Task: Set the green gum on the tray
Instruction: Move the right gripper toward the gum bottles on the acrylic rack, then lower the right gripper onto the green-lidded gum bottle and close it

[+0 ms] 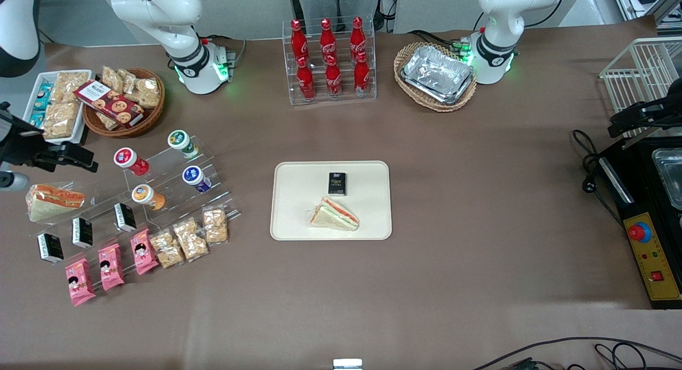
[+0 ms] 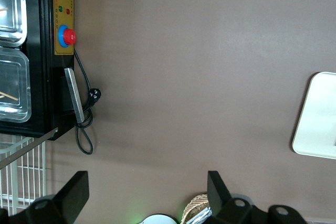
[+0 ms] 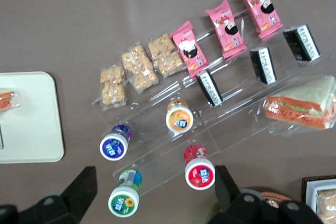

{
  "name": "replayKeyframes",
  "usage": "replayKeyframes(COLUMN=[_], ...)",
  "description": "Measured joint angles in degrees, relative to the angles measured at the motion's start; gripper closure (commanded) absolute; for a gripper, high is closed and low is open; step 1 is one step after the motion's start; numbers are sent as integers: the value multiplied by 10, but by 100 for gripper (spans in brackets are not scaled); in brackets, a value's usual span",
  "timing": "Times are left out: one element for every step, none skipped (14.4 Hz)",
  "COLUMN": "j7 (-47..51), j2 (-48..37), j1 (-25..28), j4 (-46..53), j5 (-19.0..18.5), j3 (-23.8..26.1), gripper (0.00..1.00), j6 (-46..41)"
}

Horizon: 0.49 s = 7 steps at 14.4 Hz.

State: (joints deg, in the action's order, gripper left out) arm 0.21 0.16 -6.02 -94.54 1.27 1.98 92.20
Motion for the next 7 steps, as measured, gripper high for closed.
replayKeyframes(j7=[8,16,24,37,55,73,88], j2=[-11,-27,-47,-70,-97,-126,-157], j1=[1,3,7,14,24,36,48], j4=[-18,-41,-69,-101,-137,-175,-217], j5=[0,0,1,1,1,1,1], j3=[2,5,7,8,8,9,10], gripper=[0,0,0,0,0,0,0], j6=[6,20,35,49,66,83,101])
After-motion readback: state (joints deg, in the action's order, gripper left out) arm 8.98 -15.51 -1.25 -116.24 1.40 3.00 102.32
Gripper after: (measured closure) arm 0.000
